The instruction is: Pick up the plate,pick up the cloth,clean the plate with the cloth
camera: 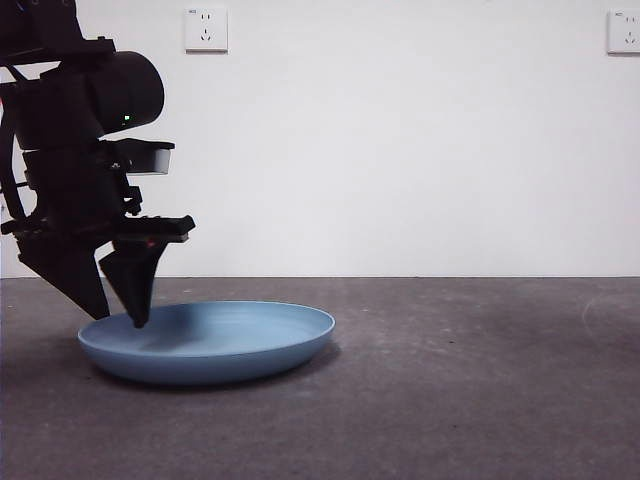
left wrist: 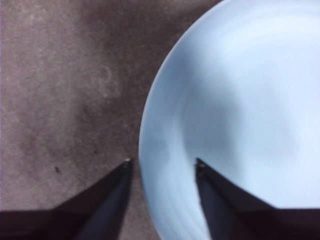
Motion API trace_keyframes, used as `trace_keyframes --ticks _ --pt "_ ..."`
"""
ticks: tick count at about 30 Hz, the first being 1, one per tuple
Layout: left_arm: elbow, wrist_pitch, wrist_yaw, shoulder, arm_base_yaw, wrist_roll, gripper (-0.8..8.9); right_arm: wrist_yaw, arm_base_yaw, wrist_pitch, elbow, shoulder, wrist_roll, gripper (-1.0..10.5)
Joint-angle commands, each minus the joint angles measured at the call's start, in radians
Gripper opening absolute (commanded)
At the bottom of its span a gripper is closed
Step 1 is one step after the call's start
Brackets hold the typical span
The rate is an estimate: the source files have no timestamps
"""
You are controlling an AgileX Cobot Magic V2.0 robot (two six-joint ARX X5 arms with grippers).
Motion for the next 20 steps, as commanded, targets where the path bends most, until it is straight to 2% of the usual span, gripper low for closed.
trace_keyframes --ticks 1,9,15,20 --pt "-0.004 0.006 -0.005 -0.018 0.003 0.011 4.85 -0.002 0.002 0.005 -0.006 0.006 0.014 -0.2" --pt "-0.004 0.011 -0.001 -0.214 -0.002 0.000 4.85 -0.008 -0.006 0.003 -0.006 0.062 0.032 -0.2" --pt "-0.004 -0.001 0.002 -0.412 -0.012 -0.018 4.84 -0.154 -0.061 0.001 -0.006 0.174 0.044 -0.2" --pt "-0.004 -0.028 0.004 -0.565 -0.027 -0.024 4.71 -0.228 -0.140 0.002 -0.006 0.339 0.061 -0.2"
